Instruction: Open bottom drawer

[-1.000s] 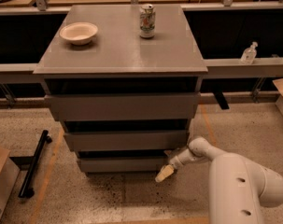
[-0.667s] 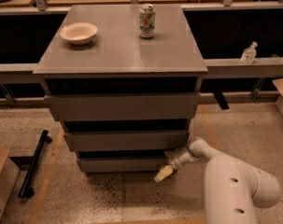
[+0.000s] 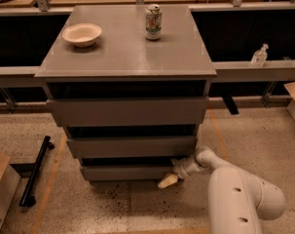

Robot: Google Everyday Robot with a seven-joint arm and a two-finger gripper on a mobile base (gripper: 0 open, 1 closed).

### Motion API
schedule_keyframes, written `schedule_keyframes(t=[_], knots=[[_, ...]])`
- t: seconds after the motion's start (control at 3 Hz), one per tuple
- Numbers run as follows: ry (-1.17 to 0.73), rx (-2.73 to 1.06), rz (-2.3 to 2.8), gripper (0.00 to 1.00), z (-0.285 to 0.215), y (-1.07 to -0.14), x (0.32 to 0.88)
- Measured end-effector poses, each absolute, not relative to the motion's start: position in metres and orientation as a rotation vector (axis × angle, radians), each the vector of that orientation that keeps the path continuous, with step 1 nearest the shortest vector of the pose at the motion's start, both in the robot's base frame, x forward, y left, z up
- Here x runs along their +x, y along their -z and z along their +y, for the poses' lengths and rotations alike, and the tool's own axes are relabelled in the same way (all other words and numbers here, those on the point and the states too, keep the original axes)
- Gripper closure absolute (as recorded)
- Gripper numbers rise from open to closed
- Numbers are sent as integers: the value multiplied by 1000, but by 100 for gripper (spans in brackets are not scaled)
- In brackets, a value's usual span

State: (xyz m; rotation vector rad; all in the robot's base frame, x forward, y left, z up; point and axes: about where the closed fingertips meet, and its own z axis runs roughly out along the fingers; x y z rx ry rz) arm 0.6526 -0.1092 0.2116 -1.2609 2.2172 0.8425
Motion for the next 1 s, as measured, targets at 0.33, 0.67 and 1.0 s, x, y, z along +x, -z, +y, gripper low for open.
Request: schedule_keyframes(t=[0.33,0.67,1.0], knots=[[-842,-1261,2217,41,-109,-216,653],[-842,-1261,2217,64,-109,-221,653],[-842,-1260,2217,63,-109,-221,653]])
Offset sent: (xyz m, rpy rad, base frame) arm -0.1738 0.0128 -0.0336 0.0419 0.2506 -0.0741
